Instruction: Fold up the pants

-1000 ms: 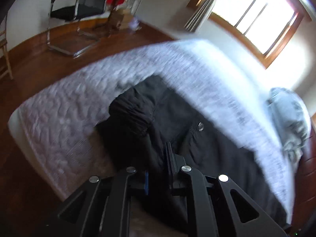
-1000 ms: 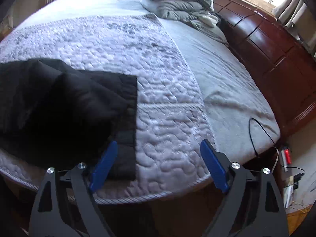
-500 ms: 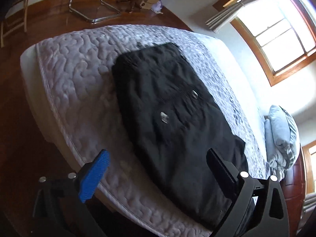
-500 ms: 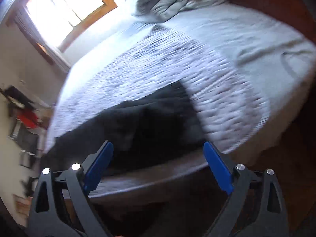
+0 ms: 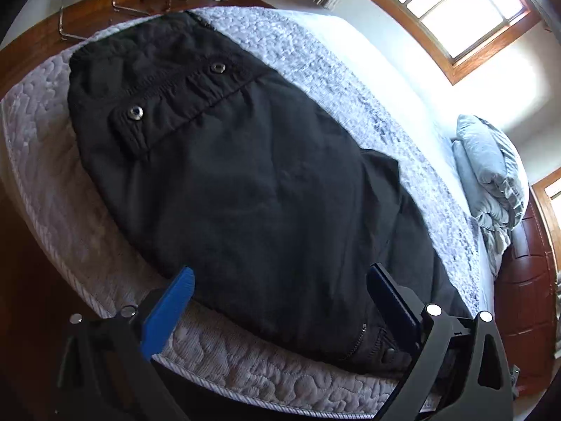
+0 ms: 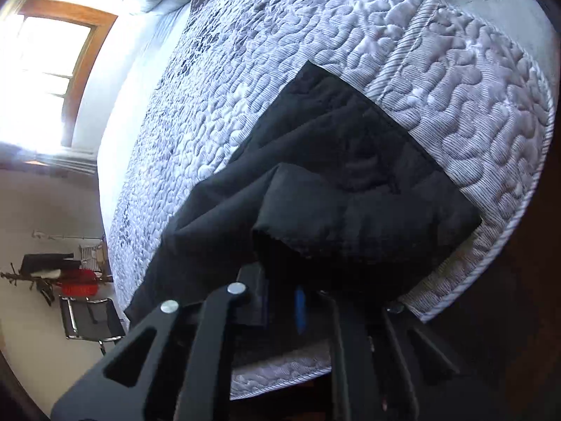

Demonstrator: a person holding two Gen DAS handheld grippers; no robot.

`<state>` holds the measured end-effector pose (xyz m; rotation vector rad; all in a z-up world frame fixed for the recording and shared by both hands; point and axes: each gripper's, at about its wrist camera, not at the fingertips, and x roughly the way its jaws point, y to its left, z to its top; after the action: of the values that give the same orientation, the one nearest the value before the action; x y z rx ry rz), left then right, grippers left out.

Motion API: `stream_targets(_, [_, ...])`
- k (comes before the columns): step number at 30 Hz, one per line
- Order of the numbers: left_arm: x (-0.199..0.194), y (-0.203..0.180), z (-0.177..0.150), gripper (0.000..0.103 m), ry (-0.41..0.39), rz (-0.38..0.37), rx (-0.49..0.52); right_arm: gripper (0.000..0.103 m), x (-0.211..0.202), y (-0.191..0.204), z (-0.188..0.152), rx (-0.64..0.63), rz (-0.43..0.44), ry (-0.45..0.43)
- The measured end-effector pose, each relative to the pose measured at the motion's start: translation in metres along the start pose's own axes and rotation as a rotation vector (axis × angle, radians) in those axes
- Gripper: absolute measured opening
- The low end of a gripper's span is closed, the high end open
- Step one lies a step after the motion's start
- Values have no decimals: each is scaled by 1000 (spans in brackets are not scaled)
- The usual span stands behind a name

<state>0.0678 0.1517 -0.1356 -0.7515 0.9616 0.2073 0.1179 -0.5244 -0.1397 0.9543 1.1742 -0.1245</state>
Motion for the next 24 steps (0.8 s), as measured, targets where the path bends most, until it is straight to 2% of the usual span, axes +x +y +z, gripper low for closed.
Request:
stream_targets(2, [8,-2,-2,99,16,14,4,5,-6,16,3,-58,28,-13])
stream_targets(4, [12,-6,-6,99,19,24,24,5,-25,41,2,-182,96,-69])
stream_targets(8, [18,-11,-4,99,23,47,62,5,-72,82,-11,-458,303,-231])
stream_targets(10, [19,-12,-5,99,19,57,75,5,-89,83,-20,-526,433,-271])
stream_targets(11, [22,-16,-6,99,18,60,81,5,-92,79,-25,-553,464,-279])
stream_targets(13, [25,-21,-7,99,19,72,97,5,-84,63,-27,-559,422,-260])
stream_targets(18, [34,-34,-6,99,39,108,139,6,-20,-27,-23,-329,176,-104])
stream_targets(20, [38,-39,-5,99,50,117,138,16,2,-57,-30,-284,113,-53])
stream_targets(22, [39,-42,-3,99,60,121,137,37,5,-70,-34,-261,83,-57])
stream_targets(24, [39,-45,-1,99,74,112,137,39,2,-76,-33,-236,124,-72])
